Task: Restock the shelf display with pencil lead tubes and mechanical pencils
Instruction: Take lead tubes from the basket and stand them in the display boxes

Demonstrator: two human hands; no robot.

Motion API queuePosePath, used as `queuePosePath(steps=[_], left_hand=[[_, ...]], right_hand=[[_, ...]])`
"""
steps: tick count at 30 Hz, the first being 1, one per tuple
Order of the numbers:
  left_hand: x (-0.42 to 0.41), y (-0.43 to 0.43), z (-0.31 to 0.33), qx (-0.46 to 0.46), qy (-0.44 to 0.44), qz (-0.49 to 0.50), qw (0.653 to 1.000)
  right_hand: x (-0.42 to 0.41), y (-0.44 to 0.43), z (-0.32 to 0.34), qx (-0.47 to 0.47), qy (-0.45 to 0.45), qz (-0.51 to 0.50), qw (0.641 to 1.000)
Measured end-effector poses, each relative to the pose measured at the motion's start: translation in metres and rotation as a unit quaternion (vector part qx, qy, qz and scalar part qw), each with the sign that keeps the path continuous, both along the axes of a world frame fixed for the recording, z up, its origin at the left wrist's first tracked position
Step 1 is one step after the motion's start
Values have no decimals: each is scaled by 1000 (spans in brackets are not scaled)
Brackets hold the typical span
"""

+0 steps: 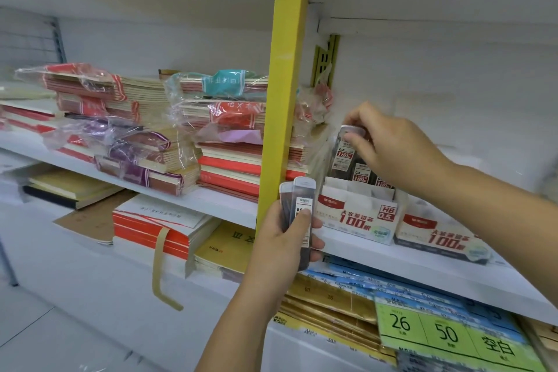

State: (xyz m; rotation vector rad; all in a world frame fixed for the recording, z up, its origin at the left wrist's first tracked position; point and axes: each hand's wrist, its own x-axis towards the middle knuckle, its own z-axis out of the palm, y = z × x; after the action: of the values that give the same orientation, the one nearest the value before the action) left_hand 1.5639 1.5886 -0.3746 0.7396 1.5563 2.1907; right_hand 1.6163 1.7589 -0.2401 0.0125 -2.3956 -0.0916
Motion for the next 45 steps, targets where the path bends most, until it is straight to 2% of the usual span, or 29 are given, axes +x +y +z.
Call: queuePosePath(steps=[6, 9, 14, 16, 18, 20, 23, 26, 30, 32, 35, 39, 42, 45], left_hand=[[-3, -8, 1, 23, -16, -3, 1000], [-2, -9, 2, 24, -13, -2, 1000], [2, -8, 3, 18, -2, 2, 1000], [3, -8, 4, 14, 3, 0, 1000], [5, -9, 5, 12, 13, -5, 1000], [7, -9, 7, 9, 29, -21, 999], [14, -8, 9, 3, 47, -51, 998], [19, -6, 9, 0, 51, -78, 996], [21, -3, 9, 15, 3, -97, 995], [19, -3, 8, 8, -12, -74, 997], [15, -4, 8, -3, 1, -35, 999], [10, -6, 6, 12, 10, 14, 1000], [7, -7, 4, 10, 22, 25, 999], [5, -8, 3, 8, 36, 25, 999]], right_hand=[[-16, 12, 3, -99, 31, -14, 995], [-21, 17, -1, -66, 34, -45, 996], [-17, 18, -12, -32, -19, -98, 994], [-7, 13, -14, -18, 9, -95, 995], [9, 3, -19, -68, 43, -56, 995], [25, -11, -28, -188, 26, 10, 982], [41, -30, -40, -367, -72, 109, 921], [47, -36, -47, -414, -81, 140, 896], [53, -26, -34, -442, 29, 127, 887], [54, -18, -18, -434, 100, 125, 886], [49, -12, 2, -343, 160, 115, 919], [27, -13, 5, -205, 74, 50, 975], [10, -8, -4, -186, 9, 27, 982], [-5, 2, -11, -147, -16, -8, 989]])
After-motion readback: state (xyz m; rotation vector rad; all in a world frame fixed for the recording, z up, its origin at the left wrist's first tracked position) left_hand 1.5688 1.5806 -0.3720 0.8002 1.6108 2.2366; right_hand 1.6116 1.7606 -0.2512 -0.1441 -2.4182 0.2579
